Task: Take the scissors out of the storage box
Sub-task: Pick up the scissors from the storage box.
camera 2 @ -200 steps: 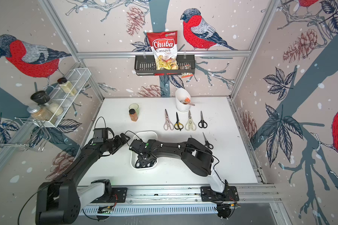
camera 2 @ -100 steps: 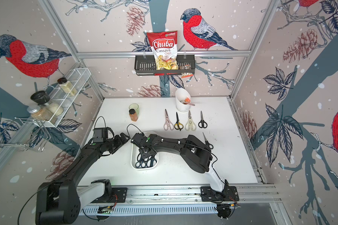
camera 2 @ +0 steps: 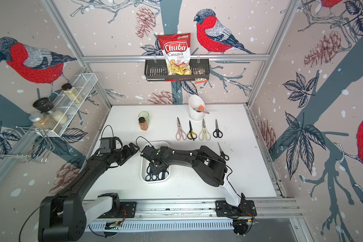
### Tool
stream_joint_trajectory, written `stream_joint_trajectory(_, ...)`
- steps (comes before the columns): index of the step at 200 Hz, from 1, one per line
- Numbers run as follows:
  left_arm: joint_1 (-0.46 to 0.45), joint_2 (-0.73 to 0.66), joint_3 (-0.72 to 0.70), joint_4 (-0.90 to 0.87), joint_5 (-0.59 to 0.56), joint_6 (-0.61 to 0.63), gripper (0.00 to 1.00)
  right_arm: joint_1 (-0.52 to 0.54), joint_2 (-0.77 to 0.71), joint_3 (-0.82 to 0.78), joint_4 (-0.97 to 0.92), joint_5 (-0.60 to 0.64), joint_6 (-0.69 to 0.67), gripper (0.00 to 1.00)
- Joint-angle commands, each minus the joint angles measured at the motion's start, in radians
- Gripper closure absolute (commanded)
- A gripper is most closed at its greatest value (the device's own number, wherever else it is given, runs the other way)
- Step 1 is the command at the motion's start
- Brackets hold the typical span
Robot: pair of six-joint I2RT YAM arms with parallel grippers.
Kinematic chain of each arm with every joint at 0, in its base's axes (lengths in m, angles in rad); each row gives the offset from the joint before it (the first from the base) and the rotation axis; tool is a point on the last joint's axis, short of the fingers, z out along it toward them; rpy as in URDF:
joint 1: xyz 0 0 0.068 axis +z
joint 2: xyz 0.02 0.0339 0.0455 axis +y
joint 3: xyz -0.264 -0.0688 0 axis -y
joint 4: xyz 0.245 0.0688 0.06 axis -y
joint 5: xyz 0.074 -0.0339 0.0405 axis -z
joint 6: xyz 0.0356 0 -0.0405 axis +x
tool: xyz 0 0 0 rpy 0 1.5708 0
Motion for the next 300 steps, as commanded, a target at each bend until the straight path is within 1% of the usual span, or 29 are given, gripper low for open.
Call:
stream_joint_trajectory(1, 0.001, 0.004, 0.005, -0.003, -0.006, 0.0, 0.05, 0.0, -0.015, -0.004, -0.015, -0.003, -0.014, 0.71)
stream_joint_trajectory(44, 0.001, 0.01, 0.009, 0.003, -0.002, -0.002, 0.05, -0.006, 0.017, 0.005, -0.006, 0.003, -0.015, 0.71)
stream_joint_trajectory(75, 0.001, 0.006, 0.009, -0.001, -0.007, -0.003, 0.05, -0.013, 0.017, 0.002, 0.014, 0.005, -0.011, 0.75)
stream_joint_trajectory(162, 0.0, -0.013, 0.001, -0.002, -0.01, -0.012, 0.05, -0.015, -0.004, 0.004, -0.003, 0.022, -0.049, 1.0)
stream_joint_trajectory(205, 0.001, -0.016, -0.002, -0.001, -0.011, -0.013, 0.05, -0.015, -0.049, 0.034, -0.055, 0.031, -0.069, 1.0)
stream_joint_trajectory(260, 0.001, -0.011, 0.013, -0.003, -0.01, -0.013, 0.05, -0.038, -0.175, 0.037, -0.098, 0.036, -0.07, 1.0)
stream_joint_trajectory(274, 0.0, -0.009, 0.017, -0.005, -0.008, -0.01, 0.05, -0.056, -0.218, 0.017, -0.117, 0.048, -0.084, 1.0)
stream_joint_trajectory(300, 0.001, -0.007, 0.039, -0.026, -0.015, 0.021, 0.05, -0.109, -0.311, -0.066, -0.17, 0.051, -0.132, 1.0)
